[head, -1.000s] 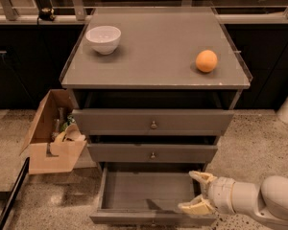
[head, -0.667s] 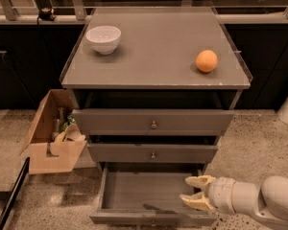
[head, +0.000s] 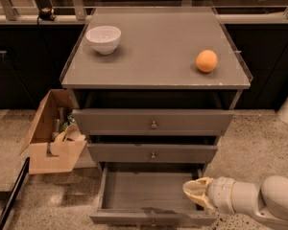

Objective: Close bottom drawer

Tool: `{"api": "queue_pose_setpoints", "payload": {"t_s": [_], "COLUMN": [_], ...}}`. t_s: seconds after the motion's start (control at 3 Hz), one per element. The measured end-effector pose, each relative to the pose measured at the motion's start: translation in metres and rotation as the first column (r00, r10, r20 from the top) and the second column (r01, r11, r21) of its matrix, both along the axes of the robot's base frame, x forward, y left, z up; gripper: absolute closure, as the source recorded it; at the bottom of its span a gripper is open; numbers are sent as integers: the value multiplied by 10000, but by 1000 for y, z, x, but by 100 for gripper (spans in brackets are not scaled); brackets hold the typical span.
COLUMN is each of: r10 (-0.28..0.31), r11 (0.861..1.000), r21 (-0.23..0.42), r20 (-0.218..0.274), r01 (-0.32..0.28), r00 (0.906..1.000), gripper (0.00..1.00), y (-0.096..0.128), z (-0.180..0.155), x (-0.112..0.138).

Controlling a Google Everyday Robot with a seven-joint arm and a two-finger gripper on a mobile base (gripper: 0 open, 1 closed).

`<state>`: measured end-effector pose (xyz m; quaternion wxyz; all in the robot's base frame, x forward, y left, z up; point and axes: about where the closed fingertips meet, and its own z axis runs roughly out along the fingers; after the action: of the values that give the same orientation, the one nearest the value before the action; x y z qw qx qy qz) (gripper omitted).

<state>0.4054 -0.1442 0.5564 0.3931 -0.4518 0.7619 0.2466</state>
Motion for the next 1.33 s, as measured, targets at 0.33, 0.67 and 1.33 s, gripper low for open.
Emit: {"api": "queue_pose_setpoints", "payload": {"t_s": [0.33,0.67,1.33], "r10": [0,-132,-861], "r11": [10000,9998,9945], "r21": [1,153,593], "r20": [0,-57,-29], "r01": [0,132,861], "r00": [10000,9999,9963], "gripper": [100,100,100], "y": [0,-2,-51], "z": [0,-9,-96], "x": [0,-1,-1]}}
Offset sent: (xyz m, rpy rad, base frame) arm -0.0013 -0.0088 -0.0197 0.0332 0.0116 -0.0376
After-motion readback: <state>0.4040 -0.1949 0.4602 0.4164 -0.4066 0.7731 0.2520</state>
